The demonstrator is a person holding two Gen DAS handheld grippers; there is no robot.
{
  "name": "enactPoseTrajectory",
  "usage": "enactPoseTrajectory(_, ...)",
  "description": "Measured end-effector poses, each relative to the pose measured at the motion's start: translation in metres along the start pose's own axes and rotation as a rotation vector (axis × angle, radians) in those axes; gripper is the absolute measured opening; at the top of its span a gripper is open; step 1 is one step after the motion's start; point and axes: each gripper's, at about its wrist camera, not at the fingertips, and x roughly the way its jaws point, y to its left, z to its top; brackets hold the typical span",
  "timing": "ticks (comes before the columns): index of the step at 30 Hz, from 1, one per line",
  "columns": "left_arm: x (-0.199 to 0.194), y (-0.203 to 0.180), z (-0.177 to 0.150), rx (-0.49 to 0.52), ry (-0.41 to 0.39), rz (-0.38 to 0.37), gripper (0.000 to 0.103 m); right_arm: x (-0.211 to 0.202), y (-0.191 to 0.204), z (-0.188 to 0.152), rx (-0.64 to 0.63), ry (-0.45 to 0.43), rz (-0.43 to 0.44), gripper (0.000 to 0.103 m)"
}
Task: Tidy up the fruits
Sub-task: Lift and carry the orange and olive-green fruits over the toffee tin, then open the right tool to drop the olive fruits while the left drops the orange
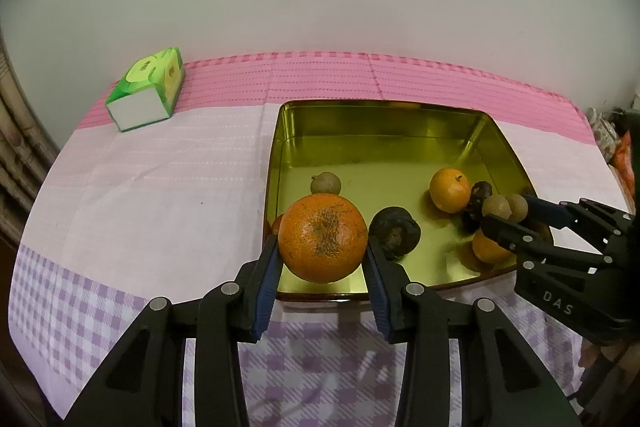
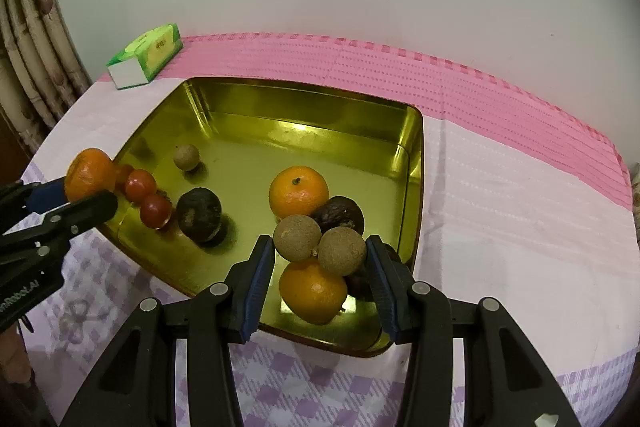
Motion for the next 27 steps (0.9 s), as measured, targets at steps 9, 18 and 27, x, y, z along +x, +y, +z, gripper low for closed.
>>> enactPoseTrajectory(9,0.005,-0.001,0.002,0.001,0.01,0.002,0.042,0.006,-0.001,-0.001,0.003,0.018,0.002,0.044)
enactPoseTrajectory(18,0.01,-0.004,0.002,0.005,0.026,0.004,0.042,0.005,-0.002,-0.001,0.011,0.019,0.008,0.044)
enactPoseTrajectory(27,0.014,-0.005,0.001,0.001,0.045,0.011,0.042,-0.005,-0.001,-0.002,0.031,0.003,0.018,0.047)
